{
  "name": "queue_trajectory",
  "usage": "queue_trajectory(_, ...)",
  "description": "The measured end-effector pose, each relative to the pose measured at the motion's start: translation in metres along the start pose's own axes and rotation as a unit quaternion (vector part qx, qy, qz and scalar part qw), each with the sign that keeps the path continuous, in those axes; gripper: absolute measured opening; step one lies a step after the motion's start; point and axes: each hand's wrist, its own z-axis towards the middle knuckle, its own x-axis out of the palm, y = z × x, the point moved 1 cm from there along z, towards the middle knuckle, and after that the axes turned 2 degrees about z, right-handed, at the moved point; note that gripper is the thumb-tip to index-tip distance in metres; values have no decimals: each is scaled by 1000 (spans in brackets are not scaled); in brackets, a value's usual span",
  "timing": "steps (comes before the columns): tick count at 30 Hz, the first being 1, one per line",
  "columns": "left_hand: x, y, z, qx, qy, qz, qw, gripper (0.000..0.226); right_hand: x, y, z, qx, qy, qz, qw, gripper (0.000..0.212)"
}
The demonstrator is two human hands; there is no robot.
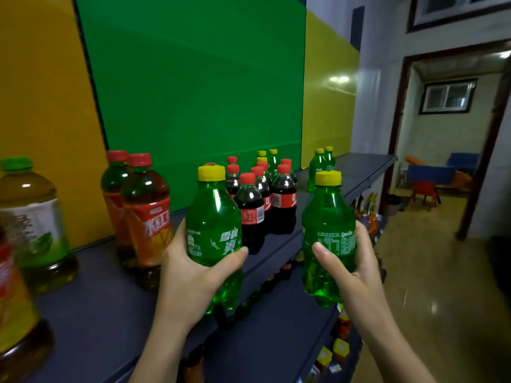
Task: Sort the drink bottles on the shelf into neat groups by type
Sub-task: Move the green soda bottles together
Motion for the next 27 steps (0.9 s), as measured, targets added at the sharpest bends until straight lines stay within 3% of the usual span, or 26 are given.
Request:
queue_trajectory(7,69,24,38,-2,-2,29,1000,45,-46,-47,65,12,1,29,1000,78)
queue_trajectory(13,152,38,69,-1,-12,41,999,46,-100,-83,133,3,24,27,999,46)
queue_trajectory(24,290,83,139,-22,-66,102,992,54,-171,-160,255,-27,90,51,994,50)
queue_trajectory(27,312,101,161,-39,-84,131,987,59,-174,-182,287,-24,109,56,992,60)
